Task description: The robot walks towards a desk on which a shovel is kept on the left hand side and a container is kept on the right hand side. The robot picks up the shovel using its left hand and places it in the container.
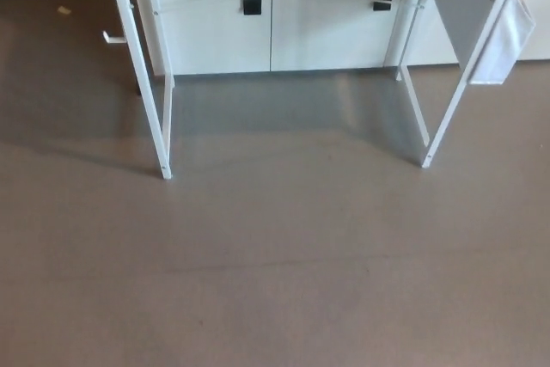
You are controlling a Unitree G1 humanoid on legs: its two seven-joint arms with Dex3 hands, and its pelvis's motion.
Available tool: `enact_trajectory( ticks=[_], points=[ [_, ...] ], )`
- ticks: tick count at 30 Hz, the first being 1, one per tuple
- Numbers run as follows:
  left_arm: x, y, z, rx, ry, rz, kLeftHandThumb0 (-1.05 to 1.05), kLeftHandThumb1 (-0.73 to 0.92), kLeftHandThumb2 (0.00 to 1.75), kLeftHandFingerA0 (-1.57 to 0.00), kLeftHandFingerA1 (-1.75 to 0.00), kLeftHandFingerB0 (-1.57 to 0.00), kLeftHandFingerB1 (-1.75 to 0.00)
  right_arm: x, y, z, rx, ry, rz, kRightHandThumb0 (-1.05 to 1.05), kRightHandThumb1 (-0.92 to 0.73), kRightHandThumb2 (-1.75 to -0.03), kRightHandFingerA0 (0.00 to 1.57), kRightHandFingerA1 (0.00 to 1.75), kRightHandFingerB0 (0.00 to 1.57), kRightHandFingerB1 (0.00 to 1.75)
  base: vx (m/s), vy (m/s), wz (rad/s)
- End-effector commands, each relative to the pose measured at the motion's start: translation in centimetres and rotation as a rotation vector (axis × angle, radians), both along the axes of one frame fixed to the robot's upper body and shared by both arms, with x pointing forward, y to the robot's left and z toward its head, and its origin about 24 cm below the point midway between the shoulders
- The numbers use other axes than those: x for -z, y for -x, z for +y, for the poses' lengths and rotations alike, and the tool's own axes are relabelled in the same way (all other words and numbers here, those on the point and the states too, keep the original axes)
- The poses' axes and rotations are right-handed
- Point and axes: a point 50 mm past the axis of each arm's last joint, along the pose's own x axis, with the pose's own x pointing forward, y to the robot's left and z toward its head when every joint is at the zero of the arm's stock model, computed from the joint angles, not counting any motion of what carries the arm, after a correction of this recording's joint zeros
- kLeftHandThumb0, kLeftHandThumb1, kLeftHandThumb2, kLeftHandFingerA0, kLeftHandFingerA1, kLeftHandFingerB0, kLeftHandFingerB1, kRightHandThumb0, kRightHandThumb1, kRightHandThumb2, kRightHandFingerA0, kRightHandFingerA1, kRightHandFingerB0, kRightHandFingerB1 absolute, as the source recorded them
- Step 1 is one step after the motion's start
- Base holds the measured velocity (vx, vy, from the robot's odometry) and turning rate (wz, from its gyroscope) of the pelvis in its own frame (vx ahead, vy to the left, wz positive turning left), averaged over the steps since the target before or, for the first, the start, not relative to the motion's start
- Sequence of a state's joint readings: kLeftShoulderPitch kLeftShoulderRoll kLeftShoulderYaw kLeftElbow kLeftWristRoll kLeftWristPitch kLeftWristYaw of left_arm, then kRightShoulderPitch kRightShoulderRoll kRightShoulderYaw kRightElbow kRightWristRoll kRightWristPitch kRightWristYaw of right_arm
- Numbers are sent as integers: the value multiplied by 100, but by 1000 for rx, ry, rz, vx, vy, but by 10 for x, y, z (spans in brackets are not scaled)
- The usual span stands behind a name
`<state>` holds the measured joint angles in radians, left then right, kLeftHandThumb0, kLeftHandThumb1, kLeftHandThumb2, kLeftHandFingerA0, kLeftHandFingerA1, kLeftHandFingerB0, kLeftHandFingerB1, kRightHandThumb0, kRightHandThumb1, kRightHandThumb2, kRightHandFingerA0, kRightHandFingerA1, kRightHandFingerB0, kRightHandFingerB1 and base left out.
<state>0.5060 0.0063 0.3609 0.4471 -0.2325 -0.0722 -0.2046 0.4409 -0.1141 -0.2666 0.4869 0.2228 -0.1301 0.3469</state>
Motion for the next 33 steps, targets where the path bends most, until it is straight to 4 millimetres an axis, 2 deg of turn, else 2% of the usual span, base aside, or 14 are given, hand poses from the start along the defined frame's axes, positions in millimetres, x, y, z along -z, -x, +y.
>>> enact_trajectory(
  ticks=[1, 8, 9, 11, 12, 13, 15, 16, 24, 25, 33],
  points=[
    [-9, 6, 10, 40, -90, -14, -12, 57, 56, -43, -47, -39, -38, -1, -6, -6, -51, 63, -25, -41, -50, -80, 47, 60, 30, 49, 122, -79, 3],
    [-10, 12, 18, 71, -103, -4, -19, 56, 61, -38, -47, -36, -40, -1, -7, -5, -73, 75, -26, -42, -50, -80, 52, 62, 31, 49, 244, -164, 11],
    [-10, 11, 18, 79, -104, -3, -20, 56, 61, -37, -47, -36, -40, 0, -9, -6, -73, 75, -26, -34, -63, -58, 57, 52, 36, 38, 225, -104, 1],
    [-10, 8, 18, 84, -105, -8, -20, 54, 61, -38, -48, -37, -40, 0, -10, -5, -73, 70, -37, -34, -63, -58, 55, 53, 36, 39, 177, -73, -1],
    [-10, 8, 16, 90, -102, -8, -19, 56, 61, -37, -47, -36, -39, 0, -10, -5, -73, 76, -36, -41, -50, -78, 51, 60, 31, 48, 174, -9, -10],
    [-10, 8, 16, 96, -105, -5, -14, 58, 57, -41, -46, -37, -37, 1, -10, -5, -72, 78, -34, -41, -50, -78, 50, 60, 31, 48, 171, 32, -11],
    [-9, 8, 17, 92, -105, 1, -18, 55, 61, -38, -47, -37, -40, 1, -9, -5, -72, 76, -33, -40, -50, -78, 50, 61, 31, 49, 172, 89, -16],
    [-8, 8, 17, 87, -101, 3, -16, 57, 59, -38, -45, -37, -38, 1, -9, -5, -63, 58, -37, -32, -62, -58, 54, 54, 39, 40, 117, 170, -15],
    [-10, 11, 16, 128, -113, 15, -14, 58, 57, -39, -45, -36, -36, 1, -1, -2, -48, 67, -26, -30, -61, -58, 57, 53, 39, 40, 216, 273, -9],
    [-10, 10, 16, 124, -112, 14, -20, 55, 61, -37, -47, -36, -39, 1, -1, -1, -52, 70, -27, -30, -62, -58, 57, 53, 39, 40, 188, 112, 5],
    [-10, 9, 17, 122, -117, 13, -19, 55, 61, -38, -46, -37, -39, -1, -4, 1, -85, 101, -15, -32, -64, -58, 59, 51, 41, 39, 157, -37, 6]
  ],
)
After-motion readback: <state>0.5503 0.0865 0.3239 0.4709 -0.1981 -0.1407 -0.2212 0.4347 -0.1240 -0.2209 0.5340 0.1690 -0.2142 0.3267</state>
